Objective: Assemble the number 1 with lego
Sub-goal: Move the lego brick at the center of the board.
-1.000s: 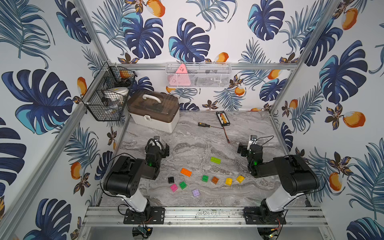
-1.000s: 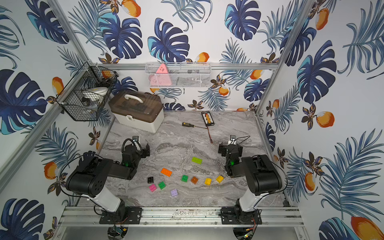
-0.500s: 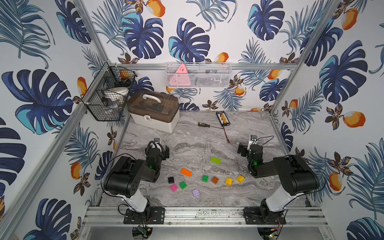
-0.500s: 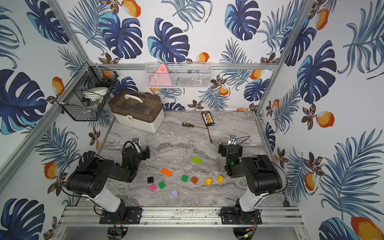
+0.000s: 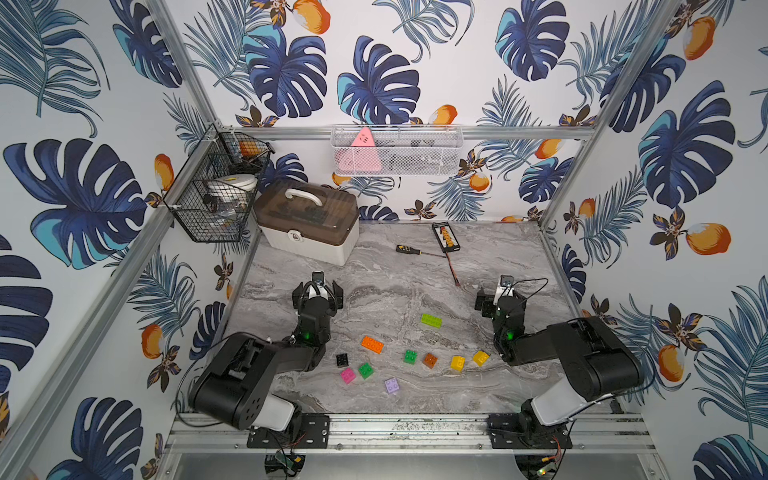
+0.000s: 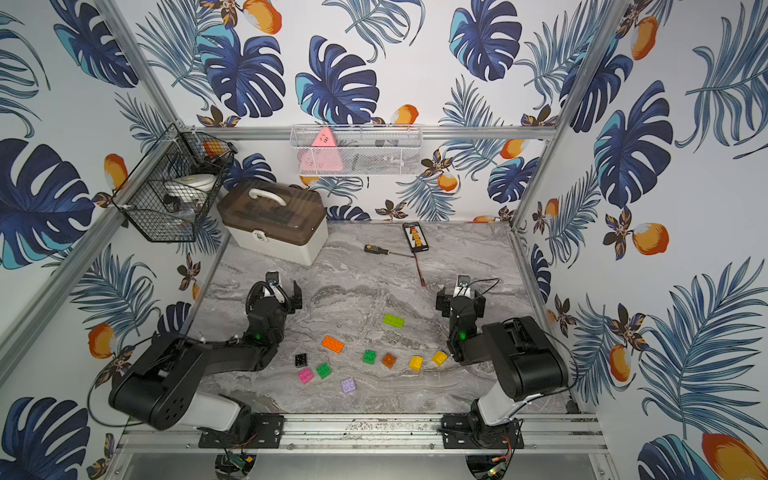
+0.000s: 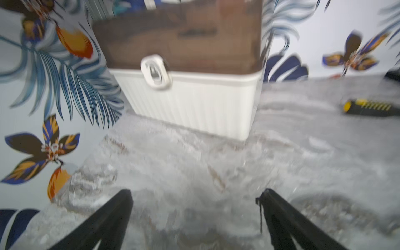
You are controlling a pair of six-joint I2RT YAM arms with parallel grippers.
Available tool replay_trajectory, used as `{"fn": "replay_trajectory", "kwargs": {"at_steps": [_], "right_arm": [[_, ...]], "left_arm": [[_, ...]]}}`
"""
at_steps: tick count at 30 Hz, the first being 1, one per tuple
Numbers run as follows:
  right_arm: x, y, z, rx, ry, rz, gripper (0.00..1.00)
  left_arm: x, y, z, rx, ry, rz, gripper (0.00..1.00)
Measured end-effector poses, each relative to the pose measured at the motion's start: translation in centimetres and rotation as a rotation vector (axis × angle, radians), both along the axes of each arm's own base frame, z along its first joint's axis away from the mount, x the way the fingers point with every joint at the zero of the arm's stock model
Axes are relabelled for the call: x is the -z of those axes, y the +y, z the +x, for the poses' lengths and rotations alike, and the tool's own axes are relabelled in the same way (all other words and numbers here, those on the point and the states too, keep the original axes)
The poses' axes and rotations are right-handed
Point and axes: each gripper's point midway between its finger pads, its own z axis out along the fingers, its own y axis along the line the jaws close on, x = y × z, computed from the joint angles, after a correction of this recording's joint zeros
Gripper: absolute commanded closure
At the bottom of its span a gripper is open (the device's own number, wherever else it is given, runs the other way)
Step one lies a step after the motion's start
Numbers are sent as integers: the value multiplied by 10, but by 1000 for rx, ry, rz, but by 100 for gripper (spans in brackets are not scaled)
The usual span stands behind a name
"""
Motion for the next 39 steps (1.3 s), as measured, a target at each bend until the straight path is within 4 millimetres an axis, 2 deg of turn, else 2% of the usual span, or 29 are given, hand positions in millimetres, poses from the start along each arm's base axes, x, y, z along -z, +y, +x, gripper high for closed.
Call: {"fn": "replay_trajectory", "kwargs": {"at_steps": [3, 8, 10, 12, 14, 16, 19, 22, 24, 26, 28, 31, 33, 35, 39], "right_arm": [[-67, 14, 3, -27, -145, 17, 0], [-190, 14, -7, -23, -366, 185, 0], [-223, 16, -4, -24, -376, 279, 0], [-235, 21, 1, -30, -329, 348, 0], [-229, 31, 8, -61, -230, 396, 0], [-214, 45, 10, -105, -101, 444, 0], [-191, 55, 4, -113, 46, 514, 0], [-165, 49, -9, -64, 167, 546, 0], [-153, 58, -22, -99, 245, 566, 0], [-146, 79, -34, -181, 302, 579, 0], [-133, 109, -46, -266, 391, 556, 1], [-121, 149, -61, -365, 520, 492, 1], [-124, 162, -63, -395, 554, 467, 2], [-124, 168, -65, -401, 574, 456, 2], [-103, 163, -73, -371, 631, 435, 0]], "left_arm": [[-56, 7, 5, -104, -49, -91, 1], [-132, 15, 23, -294, 73, -234, 1], [-143, 18, 15, -335, 156, -241, 1], [-139, 11, 2, -269, 251, -237, 1], [-138, 2, -16, -180, 321, -250, 1], [-141, -5, -32, -112, 359, -277, 1], [-126, -16, -45, -48, 465, -290, 1], [-94, -26, -63, 15, 598, -292, 1], [-78, -31, -78, 50, 653, -317, 1], [-53, -41, -90, 81, 707, -356, 1], [-16, -60, -107, 120, 808, -389, 1], [28, -85, -128, 143, 927, -404, 1], [47, -90, -131, 123, 958, -423, 1], [60, -95, -130, 112, 988, -438, 1], [74, -131, -120, 186, 1035, -431, 1]]}}
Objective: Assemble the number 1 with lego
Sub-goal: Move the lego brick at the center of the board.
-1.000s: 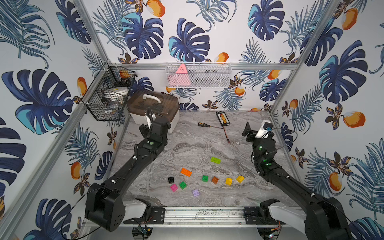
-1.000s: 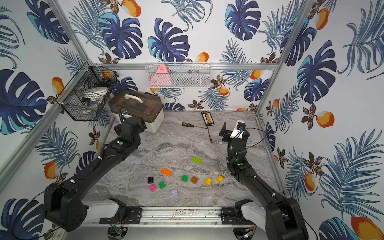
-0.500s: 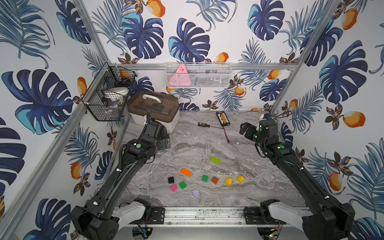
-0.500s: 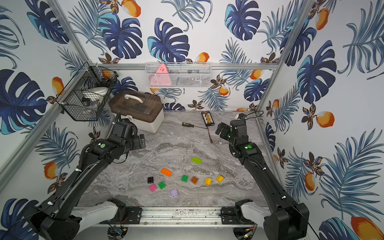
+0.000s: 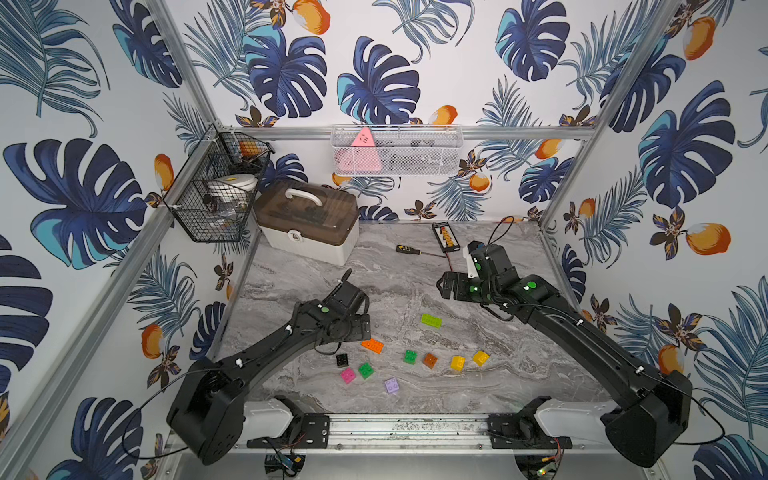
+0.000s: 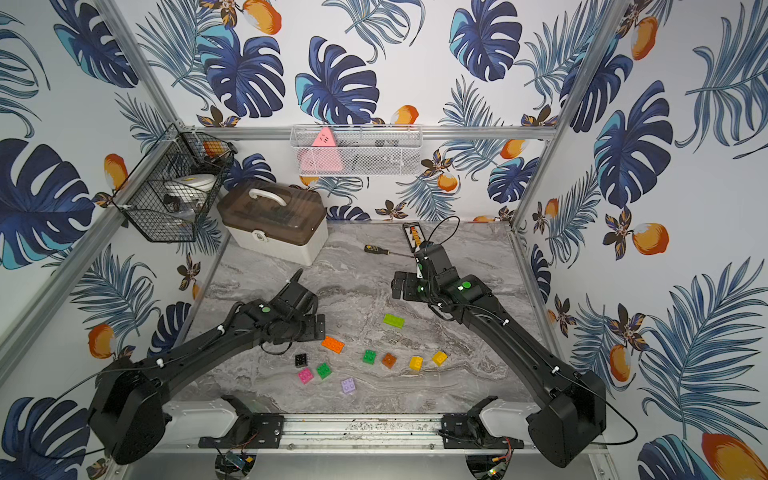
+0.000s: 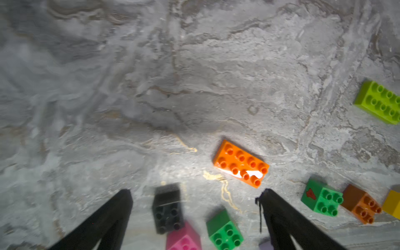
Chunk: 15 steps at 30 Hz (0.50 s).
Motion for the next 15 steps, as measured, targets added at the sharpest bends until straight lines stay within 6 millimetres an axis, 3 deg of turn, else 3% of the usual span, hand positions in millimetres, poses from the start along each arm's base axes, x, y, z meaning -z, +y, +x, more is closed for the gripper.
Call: {"fn": "replay_trajectory", "kwargs": {"at_steps": [3, 6, 15], "right_arm": [[19, -4, -5, 14, 46, -25, 0], [24, -4, -2, 18, 61, -32, 0], [10, -5, 2, 21, 33, 10, 0]], "left_arm": [[7, -28, 2, 79, 11, -9, 1], [18, -42, -2, 135, 48, -1, 1], [42, -47, -4, 231, 119, 73, 1]]}}
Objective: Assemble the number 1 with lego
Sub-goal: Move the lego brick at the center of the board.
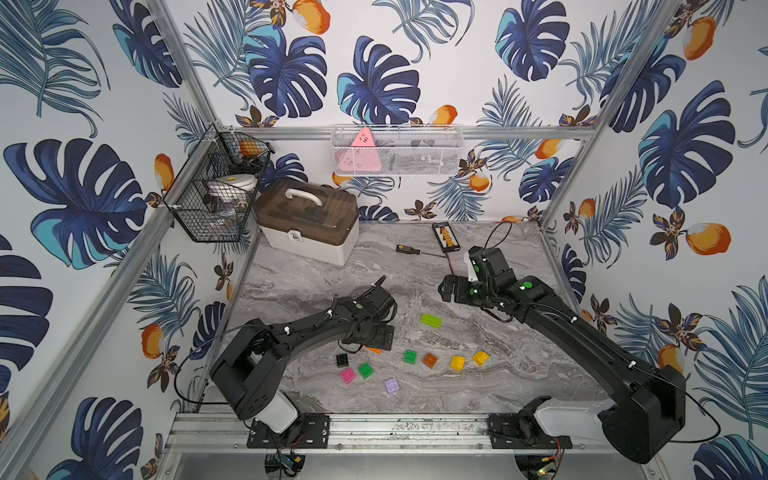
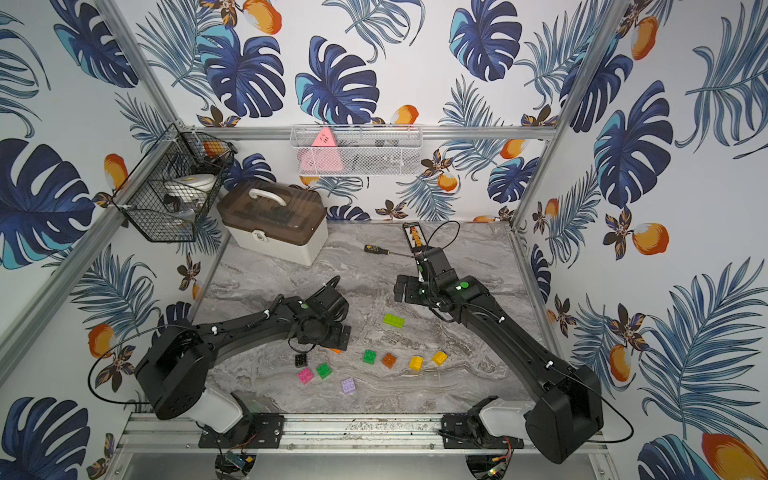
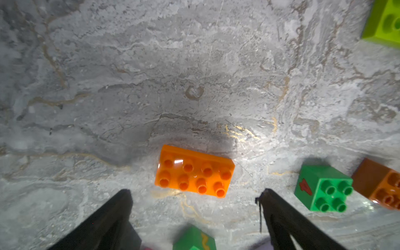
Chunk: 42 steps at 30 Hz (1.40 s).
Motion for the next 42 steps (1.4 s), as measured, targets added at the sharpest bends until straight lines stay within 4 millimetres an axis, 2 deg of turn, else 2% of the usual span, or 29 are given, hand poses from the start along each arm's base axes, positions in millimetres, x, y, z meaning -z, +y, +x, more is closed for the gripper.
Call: {"fn": "replay_trajectory", "kwargs": {"at_steps": [4, 7, 12, 19, 28, 37, 42], "right_arm": [[-3, 1, -1, -7, -2, 13, 0], [-4, 2, -2, -7, 0, 24, 0], [-8, 3, -3, -10, -6, 38, 0], [-24, 6, 0, -10, -42, 64, 0], [-30, 5, -1, -10, -56, 72, 0], [-27, 4, -3, -4, -50, 72, 0], [-17, 1, -7, -2, -33, 60, 0]], "left_arm": [[8, -2, -1, 11, 25, 10, 1], [11, -2, -2, 17, 33, 12, 5], [22, -2, -4, 33, 65, 32, 22], [26, -4, -2, 33, 74, 42, 31], [26, -6, 9, -31, 56, 50, 33], [22, -10, 45, -169, 14, 26, 33], [16, -19, 58, -180, -11, -2, 22]]}}
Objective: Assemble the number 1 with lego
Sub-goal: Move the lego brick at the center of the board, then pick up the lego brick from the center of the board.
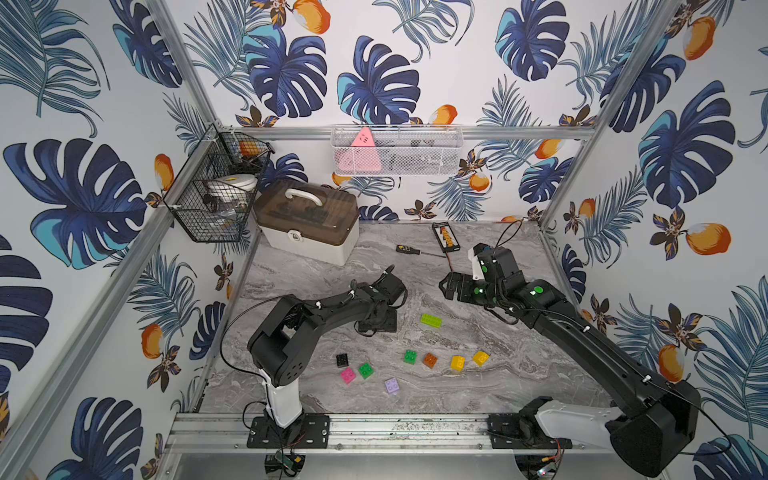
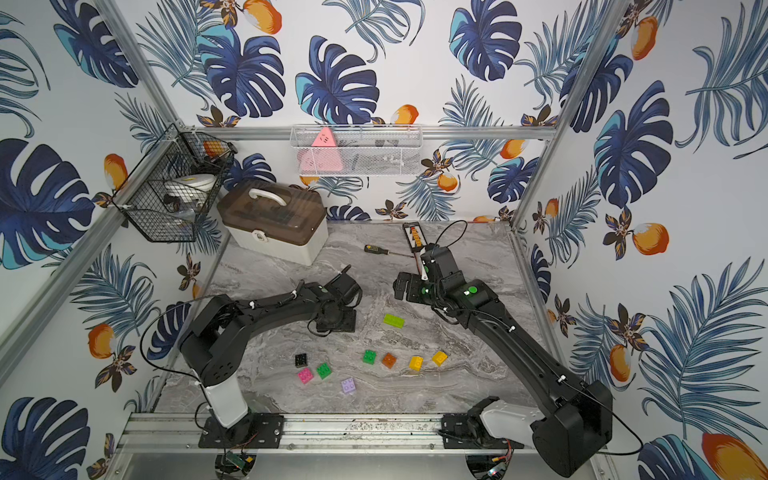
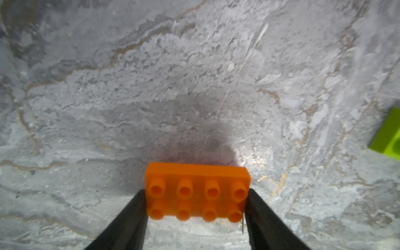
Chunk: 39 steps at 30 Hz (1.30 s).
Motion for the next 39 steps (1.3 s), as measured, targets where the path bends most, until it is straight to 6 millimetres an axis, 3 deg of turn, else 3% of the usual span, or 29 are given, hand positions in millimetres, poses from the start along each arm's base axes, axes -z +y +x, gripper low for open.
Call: {"fn": "replay_trajectory", "kwargs": {"at_steps": [7, 12, 16, 18, 24, 29, 33, 39], "right_arm": [[9, -2, -3, -2, 25, -17, 0], [27, -3, -6, 12, 101, -44, 1], [48, 6, -23, 23, 192, -21, 6], [66, 20, -43, 1, 259, -27, 9], [96, 66, -82, -18, 352, -90, 15], [121, 93, -94, 40, 396, -162, 22], [137, 108, -103, 76, 427, -206, 32], [159, 110, -105, 139, 474, -239, 47]], "left_arm": [[-3, 0, -1, -21, 4, -14, 1], [-17, 0, -1, -29, -17, -35, 1], [-56, -1, 1, -40, -96, -97, 1], [-83, 2, -2, -43, -157, -142, 1], [-142, 34, -37, -15, -313, -264, 1], [-184, 50, -70, 79, -436, -335, 1], [-208, 55, -91, 165, -491, -378, 1], [-248, 70, -117, 219, -620, -419, 1]]}}
